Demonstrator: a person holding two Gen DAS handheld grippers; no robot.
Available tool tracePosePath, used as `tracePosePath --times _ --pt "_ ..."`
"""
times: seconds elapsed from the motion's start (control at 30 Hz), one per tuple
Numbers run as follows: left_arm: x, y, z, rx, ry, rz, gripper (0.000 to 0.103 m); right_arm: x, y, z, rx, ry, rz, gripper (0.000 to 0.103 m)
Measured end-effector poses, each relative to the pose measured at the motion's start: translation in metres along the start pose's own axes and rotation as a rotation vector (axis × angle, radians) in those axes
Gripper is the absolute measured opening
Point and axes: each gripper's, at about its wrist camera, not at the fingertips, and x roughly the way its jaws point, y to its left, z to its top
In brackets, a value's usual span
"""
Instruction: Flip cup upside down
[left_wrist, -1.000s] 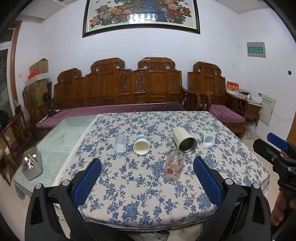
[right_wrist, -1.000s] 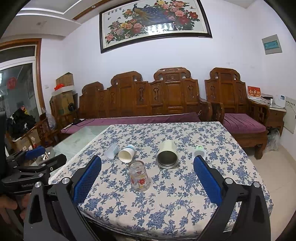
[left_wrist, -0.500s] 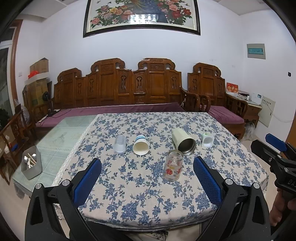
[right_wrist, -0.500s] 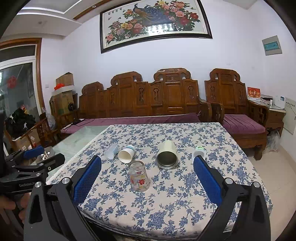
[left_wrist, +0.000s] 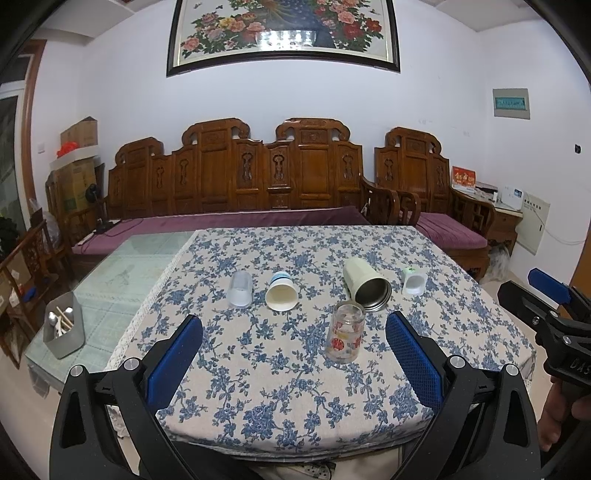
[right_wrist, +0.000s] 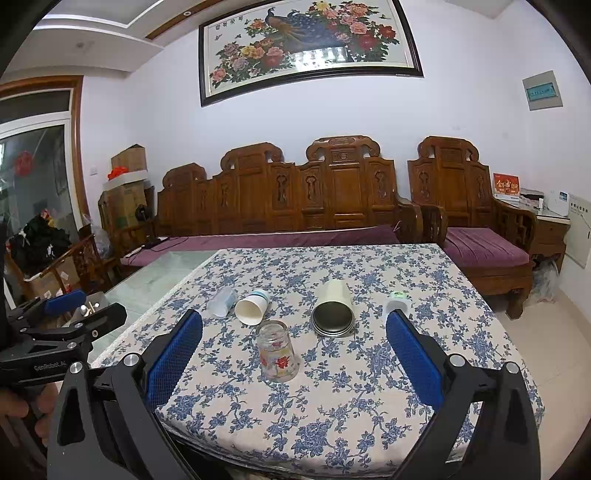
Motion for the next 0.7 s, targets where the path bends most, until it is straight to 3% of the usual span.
tracePosePath --times 0.7 --pt "-0.0049 -0.0039 0.0033 -0.005 -0.009 0.003 0.095 0.0006 -0.0007 0.0005 0.002 -0.002 0.000 0.100"
